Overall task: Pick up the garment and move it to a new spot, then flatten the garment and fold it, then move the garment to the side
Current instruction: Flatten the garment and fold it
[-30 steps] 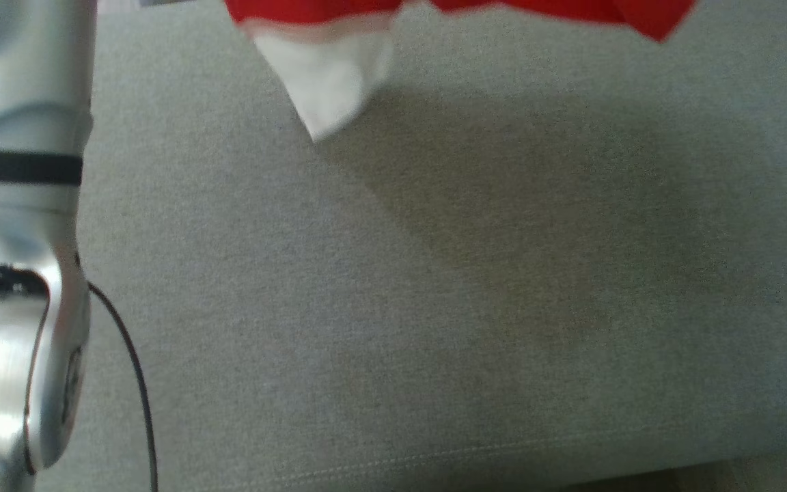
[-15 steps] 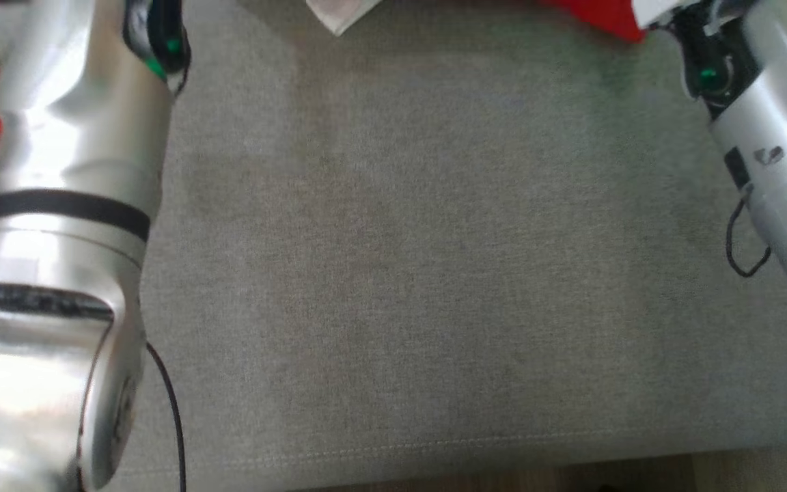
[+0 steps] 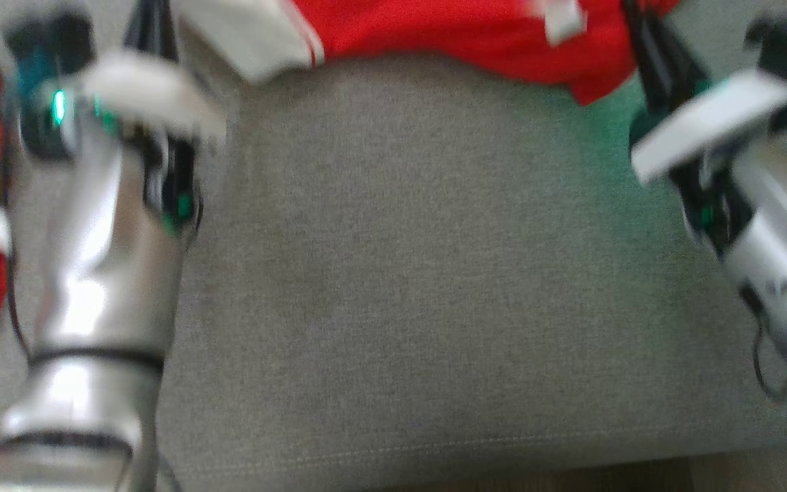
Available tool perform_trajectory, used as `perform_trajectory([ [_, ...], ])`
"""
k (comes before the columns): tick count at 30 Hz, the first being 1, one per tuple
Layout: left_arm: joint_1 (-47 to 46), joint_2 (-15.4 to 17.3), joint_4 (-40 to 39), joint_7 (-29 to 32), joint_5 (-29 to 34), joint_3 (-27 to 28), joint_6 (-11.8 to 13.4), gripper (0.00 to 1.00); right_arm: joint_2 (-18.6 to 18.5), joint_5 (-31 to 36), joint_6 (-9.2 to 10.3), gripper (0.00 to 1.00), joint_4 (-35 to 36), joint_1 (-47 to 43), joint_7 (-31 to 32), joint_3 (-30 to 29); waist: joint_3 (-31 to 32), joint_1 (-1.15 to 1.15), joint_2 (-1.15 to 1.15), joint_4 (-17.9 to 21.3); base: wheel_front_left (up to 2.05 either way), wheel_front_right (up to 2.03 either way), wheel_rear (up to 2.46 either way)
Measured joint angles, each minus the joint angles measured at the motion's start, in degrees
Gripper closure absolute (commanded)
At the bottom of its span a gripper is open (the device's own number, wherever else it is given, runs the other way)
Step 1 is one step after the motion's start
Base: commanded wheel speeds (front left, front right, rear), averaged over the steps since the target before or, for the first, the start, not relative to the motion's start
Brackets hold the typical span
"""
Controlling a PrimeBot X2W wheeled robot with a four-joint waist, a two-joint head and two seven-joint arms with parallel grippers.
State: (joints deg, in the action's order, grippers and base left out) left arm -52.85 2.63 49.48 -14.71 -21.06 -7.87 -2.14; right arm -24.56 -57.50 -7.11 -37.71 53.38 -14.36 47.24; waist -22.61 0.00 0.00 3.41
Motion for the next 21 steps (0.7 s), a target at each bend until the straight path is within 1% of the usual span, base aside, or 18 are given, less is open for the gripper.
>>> perform_trajectory([
  [3,10.13,1.21,-6.14,0.00,1.30,0.80,-0.31,1.00,-2.58,1.92,0.00,1.00,4.26,-7.21,0.00,-0.43,2.57,0.00,0.00,0.08,0.00,0.00,0.00],
  [5,16.37,1.75,-10.47,0.01,1.85,1.01,-0.23,1.00,-3.79,3.13,0.00,1.00,6.46,-12.43,0.00,-2.46,4.32,0.00,0.00,0.07,0.00,0.00,0.00],
  [7,21.93,2.57,-15.00,0.01,2.30,1.19,0.33,1.00,-4.60,4.74,0.00,1.00,7.91,-17.44,0.00,-4.34,5.98,0.00,0.00,0.06,0.00,0.00,0.00],
  [9,27.16,3.65,-20.16,0.11,2.31,1.37,1.41,1.00,-4.93,6.55,0.00,1.00,9.10,-22.16,0.00,-6.09,7.52,0.00,0.00,0.14,0.00,0.00,0.00],
  [10,27.16,3.65,-20.16,0.11,2.31,1.37,1.41,1.00,-4.93,6.55,0.00,1.00,9.10,-22.16,0.00,-6.09,7.52,0.00,0.00,0.14,0.00,0.00,0.00],
  [12,32.52,4.64,-26.15,1.81,2.31,1.48,2.59,1.00,-4.93,7.59,0.00,1.00,10.25,-26.48,0.00,-8.02,8.91,0.00,0.00,0.28,0.00,0.00,0.00],
  [15,41.34,5.23,-36.37,6.03,2.33,1.53,5.00,1.00,-4.88,9.65,0.00,1.00,11.65,-32.14,0.33,-12.07,10.71,0.00,0.00,0.38,0.00,0.00,0.00],
  [18,49.96,5.78,-46.45,10.93,2.78,1.48,7.60,1.00,-4.63,12.36,-0.01,1.00,13.46,-36.93,1.99,-16.50,12.27,0.00,0.00,0.30,0.00,0.00,0.00],
  [21,57.40,6.15,-55.32,15.52,2.91,1.42,9.99,1.00,-3.49,15.27,-0.01,1.00,15.78,-41.47,4.27,-21.21,13.67,0.00,0.00,0.08,0.00,0.00,0.00],
])
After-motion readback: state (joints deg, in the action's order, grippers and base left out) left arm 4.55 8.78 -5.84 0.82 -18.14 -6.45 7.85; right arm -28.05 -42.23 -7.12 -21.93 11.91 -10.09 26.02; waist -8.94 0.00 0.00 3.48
